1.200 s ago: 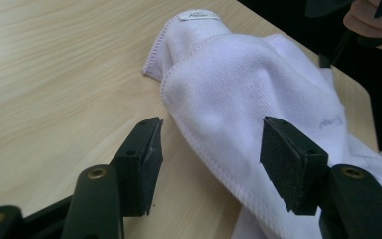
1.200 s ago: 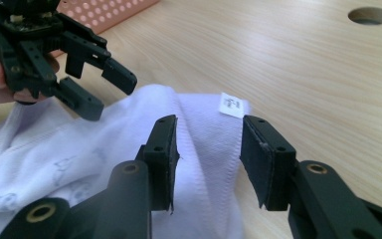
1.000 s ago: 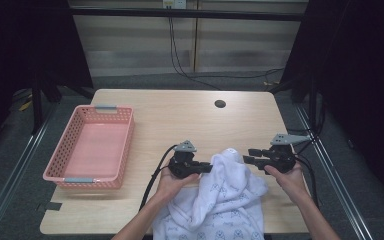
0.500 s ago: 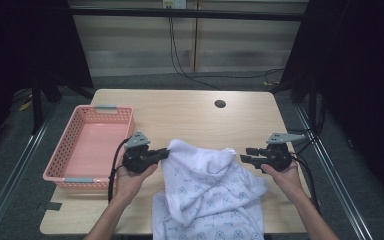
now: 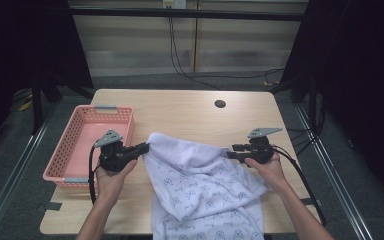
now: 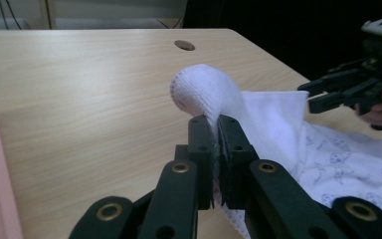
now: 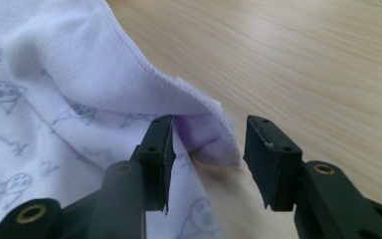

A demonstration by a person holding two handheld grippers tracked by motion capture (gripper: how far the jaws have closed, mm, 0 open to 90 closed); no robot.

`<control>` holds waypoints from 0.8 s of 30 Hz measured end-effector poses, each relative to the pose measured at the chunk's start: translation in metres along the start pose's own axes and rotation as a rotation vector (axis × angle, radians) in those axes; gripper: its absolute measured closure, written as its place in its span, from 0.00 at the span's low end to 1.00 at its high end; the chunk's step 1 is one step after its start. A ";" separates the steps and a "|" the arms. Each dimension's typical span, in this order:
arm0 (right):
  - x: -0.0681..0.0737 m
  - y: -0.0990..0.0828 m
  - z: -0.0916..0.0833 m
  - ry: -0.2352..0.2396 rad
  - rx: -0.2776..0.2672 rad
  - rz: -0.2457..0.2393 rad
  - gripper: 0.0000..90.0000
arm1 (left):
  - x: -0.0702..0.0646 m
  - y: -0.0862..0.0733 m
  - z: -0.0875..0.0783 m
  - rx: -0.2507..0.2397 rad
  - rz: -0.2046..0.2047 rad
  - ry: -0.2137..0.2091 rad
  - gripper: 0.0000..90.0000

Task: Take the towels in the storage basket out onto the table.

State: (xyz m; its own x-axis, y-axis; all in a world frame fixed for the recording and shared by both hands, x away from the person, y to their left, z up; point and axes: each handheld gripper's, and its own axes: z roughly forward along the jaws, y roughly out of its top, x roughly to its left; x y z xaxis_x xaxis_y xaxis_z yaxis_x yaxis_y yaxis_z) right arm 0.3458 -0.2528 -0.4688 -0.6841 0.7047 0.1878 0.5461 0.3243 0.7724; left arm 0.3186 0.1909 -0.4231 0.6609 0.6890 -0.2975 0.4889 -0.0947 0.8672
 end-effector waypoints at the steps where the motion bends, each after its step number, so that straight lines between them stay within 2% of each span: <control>1: -0.001 0.001 0.003 -0.003 0.003 0.003 0.60 | 0.000 0.000 0.001 0.003 0.006 -0.007 0.96; 3: -0.005 0.002 0.011 -0.008 0.005 0.011 0.59 | -0.001 0.000 0.001 0.007 0.013 0.020 0.95; 5: -0.008 0.002 0.019 -0.030 0.007 0.024 0.59 | 0.001 0.000 0.000 0.001 -0.004 0.000 0.95; 8: -0.012 -0.001 0.029 -0.036 0.010 0.045 0.59 | 0.003 0.000 -0.004 -0.001 0.007 -0.004 0.95; 12: -0.015 -0.006 0.040 0.014 0.035 0.048 0.57 | 0.005 -0.003 -0.003 0.003 0.004 -0.032 0.95; 14: -0.014 -0.008 0.043 0.037 0.037 0.046 0.80 | 0.003 -0.003 -0.002 0.005 0.017 -0.053 0.95; 15: -0.013 -0.008 0.042 0.042 0.032 0.043 0.86 | 0.003 -0.003 -0.002 0.005 0.018 -0.054 0.95; 17: -0.012 -0.004 0.034 0.013 -0.006 0.045 0.94 | 0.004 -0.002 -0.002 0.000 0.013 -0.053 0.95; 18: -0.013 0.001 0.025 0.020 -0.044 0.054 0.95 | 0.004 -0.002 -0.002 -0.002 0.012 -0.053 0.96; 20: -0.014 0.010 0.006 0.025 -0.098 0.048 0.96 | 0.005 -0.001 -0.002 -0.011 0.008 -0.056 0.96; 22: -0.016 0.017 -0.017 0.002 -0.136 0.044 0.96 | 0.004 0.001 -0.001 -0.018 0.016 -0.055 0.96; 24: -0.018 0.023 -0.039 -0.024 -0.161 0.030 0.96 | 0.002 0.004 0.002 -0.019 0.022 -0.071 0.96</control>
State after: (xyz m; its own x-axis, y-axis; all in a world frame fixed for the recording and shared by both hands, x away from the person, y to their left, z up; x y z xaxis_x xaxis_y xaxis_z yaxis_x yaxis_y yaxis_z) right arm 0.3515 -0.2825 -0.4301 -0.6561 0.7278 0.1995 0.4807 0.1992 0.8540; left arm 0.3227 0.1911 -0.4213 0.7102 0.6342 -0.3056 0.4636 -0.0946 0.8810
